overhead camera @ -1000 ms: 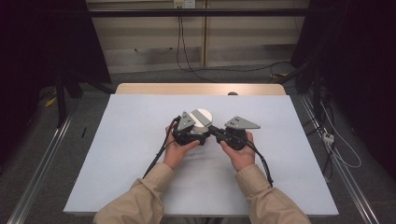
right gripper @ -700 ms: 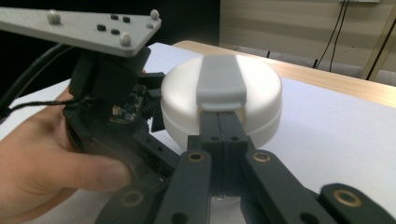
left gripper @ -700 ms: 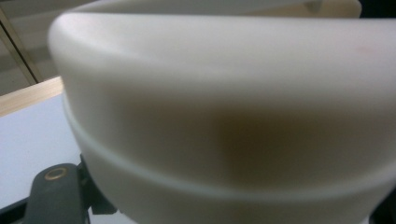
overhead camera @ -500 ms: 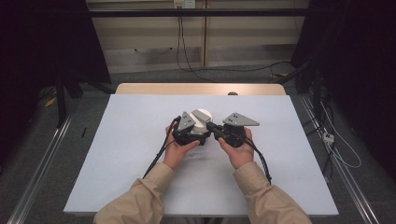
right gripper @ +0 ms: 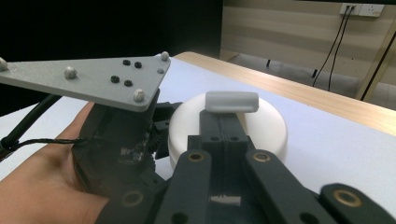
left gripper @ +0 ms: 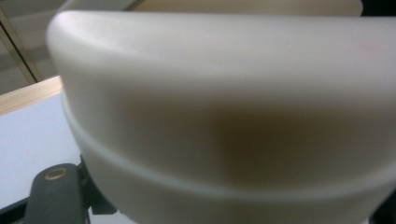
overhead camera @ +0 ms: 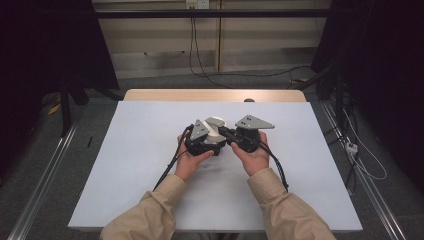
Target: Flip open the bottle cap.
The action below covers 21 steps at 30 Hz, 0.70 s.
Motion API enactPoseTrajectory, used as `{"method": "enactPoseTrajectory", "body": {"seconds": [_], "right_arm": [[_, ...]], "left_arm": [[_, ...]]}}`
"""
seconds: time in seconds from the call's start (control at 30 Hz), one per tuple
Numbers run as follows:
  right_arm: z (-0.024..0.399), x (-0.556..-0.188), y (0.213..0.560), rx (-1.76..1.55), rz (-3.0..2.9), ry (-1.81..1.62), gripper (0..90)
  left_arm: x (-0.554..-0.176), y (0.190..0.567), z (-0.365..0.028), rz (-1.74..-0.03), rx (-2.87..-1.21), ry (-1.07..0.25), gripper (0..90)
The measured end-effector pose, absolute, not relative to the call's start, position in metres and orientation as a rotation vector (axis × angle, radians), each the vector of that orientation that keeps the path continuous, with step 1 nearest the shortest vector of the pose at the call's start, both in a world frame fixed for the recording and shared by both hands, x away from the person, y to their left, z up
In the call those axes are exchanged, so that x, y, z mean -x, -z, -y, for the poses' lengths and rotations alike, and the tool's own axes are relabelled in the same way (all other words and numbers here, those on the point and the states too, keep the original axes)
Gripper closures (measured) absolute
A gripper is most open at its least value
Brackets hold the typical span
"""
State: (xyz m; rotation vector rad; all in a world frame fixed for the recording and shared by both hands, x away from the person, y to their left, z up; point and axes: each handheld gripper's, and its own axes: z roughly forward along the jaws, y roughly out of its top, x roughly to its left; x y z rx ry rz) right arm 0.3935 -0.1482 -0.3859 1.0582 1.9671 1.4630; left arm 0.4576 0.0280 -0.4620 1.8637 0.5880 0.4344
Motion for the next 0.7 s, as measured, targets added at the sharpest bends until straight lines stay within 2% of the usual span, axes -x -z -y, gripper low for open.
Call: {"method": "enactPoseTrajectory", "body": {"seconds": [0.7], "right_arm": [[0.142,-0.408,0.378,-1.049,-1.978,-1.447,90.0]], "left_arm": [[-0.458,0.462,-0.028,-0.589,-1.865,-0.435,18.8]]}}
